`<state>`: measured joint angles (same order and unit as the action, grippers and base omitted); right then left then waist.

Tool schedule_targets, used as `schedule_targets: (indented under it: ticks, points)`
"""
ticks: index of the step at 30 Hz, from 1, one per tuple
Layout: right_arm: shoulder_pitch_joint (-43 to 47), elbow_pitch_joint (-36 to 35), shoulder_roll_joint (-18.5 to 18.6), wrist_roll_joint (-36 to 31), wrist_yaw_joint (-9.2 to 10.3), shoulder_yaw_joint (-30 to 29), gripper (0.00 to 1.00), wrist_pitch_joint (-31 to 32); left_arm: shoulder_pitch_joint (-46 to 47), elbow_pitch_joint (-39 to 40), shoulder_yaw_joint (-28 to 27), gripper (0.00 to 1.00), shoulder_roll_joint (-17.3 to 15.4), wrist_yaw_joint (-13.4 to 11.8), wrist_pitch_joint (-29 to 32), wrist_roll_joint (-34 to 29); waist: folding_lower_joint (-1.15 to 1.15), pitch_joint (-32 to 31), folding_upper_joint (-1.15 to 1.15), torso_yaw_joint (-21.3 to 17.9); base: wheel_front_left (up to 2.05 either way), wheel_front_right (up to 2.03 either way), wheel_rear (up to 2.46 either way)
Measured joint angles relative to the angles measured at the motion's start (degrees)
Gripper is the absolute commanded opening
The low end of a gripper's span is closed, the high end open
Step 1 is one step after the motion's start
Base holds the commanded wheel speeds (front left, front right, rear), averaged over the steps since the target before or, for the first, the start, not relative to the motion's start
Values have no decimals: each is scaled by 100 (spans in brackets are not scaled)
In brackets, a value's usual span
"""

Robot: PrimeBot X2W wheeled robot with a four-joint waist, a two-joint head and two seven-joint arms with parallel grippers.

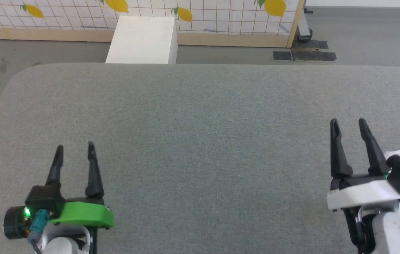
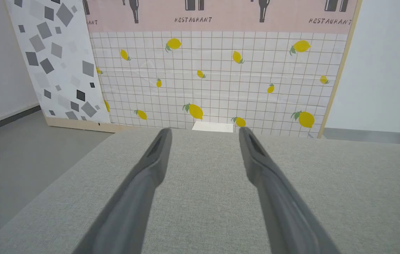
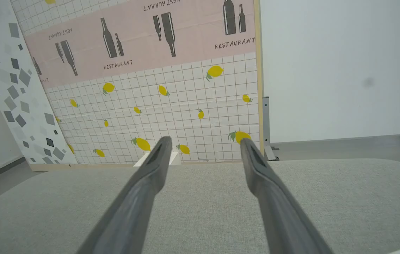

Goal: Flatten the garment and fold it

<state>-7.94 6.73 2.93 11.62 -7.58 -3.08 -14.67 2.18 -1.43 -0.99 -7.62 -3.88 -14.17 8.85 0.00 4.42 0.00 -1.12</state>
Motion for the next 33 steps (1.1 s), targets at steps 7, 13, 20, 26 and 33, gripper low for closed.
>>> schedule_targets:
  ticks: [7,13,20,26,33]
  points:
    - [320,-31,0,-4,0,129,100,0,13,-311,153,100,65,137,-36,13,0,-33,0,-6,0,0,0]
    - [573,-26,0,24,0,266,100,0,15,-372,218,100,126,218,-38,10,0,-66,0,-8,0,0,0]
    - [714,-14,-1,49,0,385,100,0,3,-466,301,100,193,346,-41,-31,0,-72,0,-38,0,0,0]
    - [715,-15,-1,49,0,391,0,0,3,-536,260,0,230,426,-55,-24,0,-86,0,-56,0,0,0]
    - [714,-15,0,48,0,386,0,5,2,-536,270,0,230,428,-45,-24,0,-93,0,-55,0,0,0]
